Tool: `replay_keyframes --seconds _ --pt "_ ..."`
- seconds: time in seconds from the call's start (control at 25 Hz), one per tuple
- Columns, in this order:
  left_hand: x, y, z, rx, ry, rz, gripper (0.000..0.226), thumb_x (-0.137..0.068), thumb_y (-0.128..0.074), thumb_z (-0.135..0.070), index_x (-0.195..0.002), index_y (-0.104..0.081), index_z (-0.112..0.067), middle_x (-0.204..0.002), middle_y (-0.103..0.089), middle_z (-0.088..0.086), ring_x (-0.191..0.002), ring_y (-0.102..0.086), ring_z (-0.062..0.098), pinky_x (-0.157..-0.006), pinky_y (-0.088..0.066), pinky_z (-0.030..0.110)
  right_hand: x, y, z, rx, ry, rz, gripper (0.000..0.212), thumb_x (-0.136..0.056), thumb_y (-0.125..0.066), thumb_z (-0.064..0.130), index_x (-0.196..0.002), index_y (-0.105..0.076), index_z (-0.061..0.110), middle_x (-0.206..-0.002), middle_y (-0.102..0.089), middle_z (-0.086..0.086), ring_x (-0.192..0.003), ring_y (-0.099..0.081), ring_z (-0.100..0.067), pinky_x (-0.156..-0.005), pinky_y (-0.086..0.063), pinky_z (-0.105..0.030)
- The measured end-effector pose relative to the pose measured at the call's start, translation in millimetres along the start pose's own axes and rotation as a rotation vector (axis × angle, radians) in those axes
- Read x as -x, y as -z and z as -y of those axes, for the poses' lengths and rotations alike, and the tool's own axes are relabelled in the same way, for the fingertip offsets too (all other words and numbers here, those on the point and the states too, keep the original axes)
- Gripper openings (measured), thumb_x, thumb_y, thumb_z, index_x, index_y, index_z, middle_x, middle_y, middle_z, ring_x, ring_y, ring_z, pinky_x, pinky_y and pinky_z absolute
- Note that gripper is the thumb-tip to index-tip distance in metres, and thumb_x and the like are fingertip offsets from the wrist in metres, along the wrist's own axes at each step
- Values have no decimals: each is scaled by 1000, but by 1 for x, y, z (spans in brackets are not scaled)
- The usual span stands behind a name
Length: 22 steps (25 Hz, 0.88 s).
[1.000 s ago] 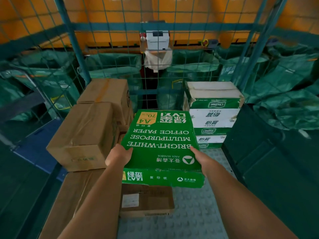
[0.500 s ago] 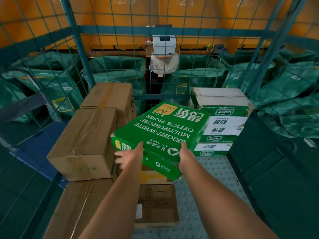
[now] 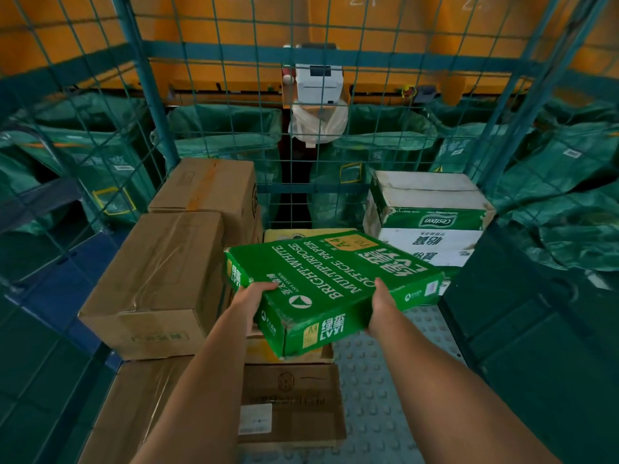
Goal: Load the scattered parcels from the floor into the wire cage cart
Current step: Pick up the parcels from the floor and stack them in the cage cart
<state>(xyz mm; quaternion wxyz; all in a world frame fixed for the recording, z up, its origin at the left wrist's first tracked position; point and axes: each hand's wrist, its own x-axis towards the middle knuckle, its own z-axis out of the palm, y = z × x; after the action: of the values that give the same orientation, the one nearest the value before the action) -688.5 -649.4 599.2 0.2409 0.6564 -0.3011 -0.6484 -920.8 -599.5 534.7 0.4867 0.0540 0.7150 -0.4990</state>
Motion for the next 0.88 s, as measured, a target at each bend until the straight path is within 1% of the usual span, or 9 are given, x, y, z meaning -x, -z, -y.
replay_keyframes --seconds 0.16,0.24,0.36,0.44,0.52,0.56,0.64,0.76,0.88 --pt "-10 4 -4 -7 -11 31 56 -82 -71 -32 -129 -48 -10 -106 -64 14 -90 -63 30 -82 -53 40 28 10 10 -13 -17 -117 58 -80 -63 62 -108 -57 11 -105 -62 -16 -90 -65 -33 -86 -54 -51" --pt "-17 8 -8 87 -56 -1 65 -78 -73 -41 -131 -48 -13 -110 -65 13 -92 -64 30 -83 -53 42 28 3 9 6 14 -124 55 -80 -62 61 -106 -56 12 -104 -63 -14 -88 -67 -32 -84 -55 -52" --pt "-44 14 -1 150 -29 -103 103 -53 -75 -64 -140 -42 -18 -123 -61 12 -101 -64 38 -86 -52 55 -58 -10 -13 52 66 -112 101 -48 -57 85 -122 -55 17 -118 -62 -11 -98 -65 -35 -89 -50 -58" --pt "-54 18 5 185 -13 -151 97 -53 -69 -68 -133 -51 -16 -108 -67 12 -85 -70 35 -78 -56 53 -89 -21 -23 37 56 -96 124 -36 -50 95 -135 -48 20 -131 -57 -6 -113 -59 -35 -94 -46 -60" --pt "-27 21 -1 224 -10 -217 82 -64 -63 -68 -125 -57 -14 -99 -70 12 -76 -71 31 -75 -59 46 -61 -33 -19 63 145 -53 95 -59 -43 80 -131 -53 19 -120 -62 -4 -110 -62 -31 -92 -51 -55" --pt "-19 22 -3 243 -8 -239 79 -70 -61 -68 -126 -55 -12 -102 -68 12 -75 -69 29 -71 -59 42 -53 -40 -17 87 153 -61 88 -60 -38 74 -125 -57 18 -109 -65 -3 -105 -65 -29 -89 -53 -52" --pt "-9 19 -5 244 -39 -300 76 -80 -60 -64 -134 -45 -12 -117 -60 12 -82 -64 27 -66 -54 39 -26 -44 -14 163 204 -125 91 -53 -34 76 -117 -61 16 -100 -67 -2 -100 -67 -29 -87 -55 -51" --pt "5 3 -8 153 -93 -404 87 -80 -67 -58 -147 -29 -15 -143 -39 14 -116 -53 35 -92 -49 50 -54 -41 -23 114 190 -46 97 -54 -42 80 -126 -56 17 -117 -64 -5 -107 -64 -32 -90 -51 -56" --pt "4 -2 -15 159 -49 -417 86 -77 -75 -49 -144 -33 -17 -145 -29 14 -118 -49 39 -93 -47 51 -107 -53 -22 6 55 -57 126 -26 -46 91 -132 -50 23 -130 -58 -7 -110 -60 -36 -93 -44 -61"
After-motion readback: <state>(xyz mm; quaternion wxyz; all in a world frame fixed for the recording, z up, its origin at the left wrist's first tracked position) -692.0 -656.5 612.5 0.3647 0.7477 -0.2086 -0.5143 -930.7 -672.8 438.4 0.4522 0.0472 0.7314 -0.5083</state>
